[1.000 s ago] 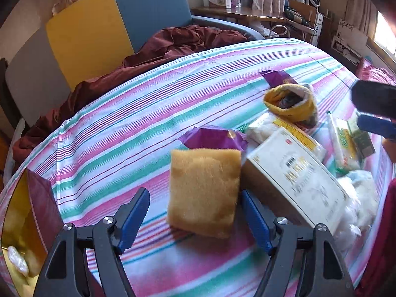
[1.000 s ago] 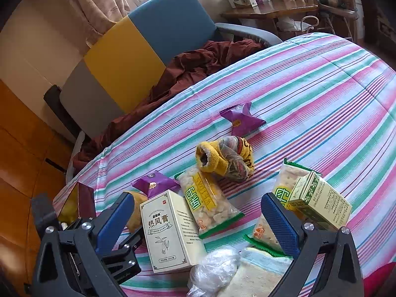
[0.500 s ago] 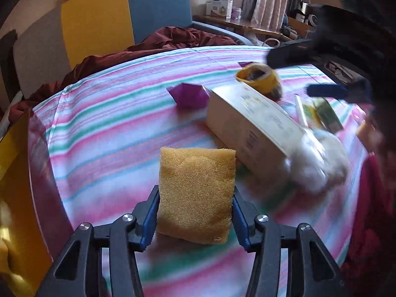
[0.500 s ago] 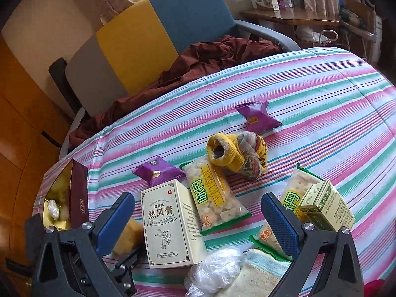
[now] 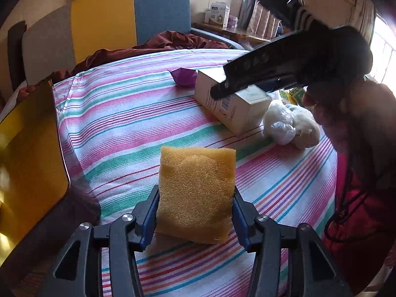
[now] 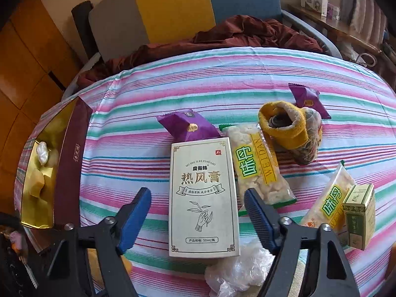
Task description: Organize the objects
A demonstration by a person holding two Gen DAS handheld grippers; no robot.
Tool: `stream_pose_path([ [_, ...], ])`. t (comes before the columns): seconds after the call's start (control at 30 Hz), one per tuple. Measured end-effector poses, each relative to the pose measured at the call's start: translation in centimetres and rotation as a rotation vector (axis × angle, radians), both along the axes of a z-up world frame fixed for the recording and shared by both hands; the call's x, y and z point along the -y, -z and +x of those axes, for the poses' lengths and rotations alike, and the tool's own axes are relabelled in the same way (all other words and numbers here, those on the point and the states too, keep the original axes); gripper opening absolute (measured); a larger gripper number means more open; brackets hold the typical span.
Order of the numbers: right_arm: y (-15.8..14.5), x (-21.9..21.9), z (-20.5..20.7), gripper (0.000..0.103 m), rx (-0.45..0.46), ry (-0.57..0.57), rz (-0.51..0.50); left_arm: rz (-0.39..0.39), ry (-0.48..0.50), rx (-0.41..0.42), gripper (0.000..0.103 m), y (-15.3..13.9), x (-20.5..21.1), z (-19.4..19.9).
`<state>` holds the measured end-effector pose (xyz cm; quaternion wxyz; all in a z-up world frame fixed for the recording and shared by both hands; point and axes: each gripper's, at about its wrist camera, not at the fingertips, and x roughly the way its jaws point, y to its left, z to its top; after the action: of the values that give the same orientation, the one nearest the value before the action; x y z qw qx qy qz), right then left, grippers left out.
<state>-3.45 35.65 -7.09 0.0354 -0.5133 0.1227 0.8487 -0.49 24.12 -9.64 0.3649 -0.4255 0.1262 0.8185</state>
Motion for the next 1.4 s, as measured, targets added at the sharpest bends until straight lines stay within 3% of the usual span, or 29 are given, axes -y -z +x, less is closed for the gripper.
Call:
stream_pose_path([
  [0.13, 1.0, 0.8, -0.5, 0.052, 0.030, -0.024, 0.077, 0.024, 0.005, -0.011, 0.053, 0.1, 0.4, 0.1],
  [0.23, 1.8, 0.7, -0.9, 0.051, 0.073, -0.027, 0.069, 0.026, 0.012, -0.026, 0.053, 0.2, 0.4, 0.3],
  [0.5, 1.9, 0.5, -1.0, 0.051, 0.072, -0.026, 0.075, 0.017, 0.041, -0.038, 0.052, -0.4, 0.9, 1.5],
  [0.73, 2.1, 0.6, -0.7, 0.052, 0.080, -0.037, 0.103, 0.085, 0.082, -0.069, 0.052, -4.1, 3.9, 3.5],
  [0.83, 2.2, 0.7, -0.7, 0.052, 0.081, -0.039, 0.111, 0.137, 0.023, -0.073, 0.052, -6.6, 7.0, 2.9],
  [0.97, 2.2, 1.0, -0.8, 0.052, 0.080, -0.039, 0.119, 0.197, -0.134, -0.094, 0.052, -9.7, 13.0, 1.0],
  [1.07, 2.2, 1.0, -0.8, 0.052, 0.083, -0.043, 0.129, 0.177, -0.288, -0.144, 0.052, -10.9, 17.8, -1.8],
  [1.23, 2.1, 1.0, -0.6, 0.052, 0.083, -0.047, 0.142, 0.068, -0.466, -0.114, 0.052, -8.8, 23.0, -5.6],
  [1.4, 2.3, 1.3, -0.8, 0.052, 0.085, -0.048, 0.147, -0.022, -0.527, -0.068, 0.052, -5.6, 25.0, -6.8],
])
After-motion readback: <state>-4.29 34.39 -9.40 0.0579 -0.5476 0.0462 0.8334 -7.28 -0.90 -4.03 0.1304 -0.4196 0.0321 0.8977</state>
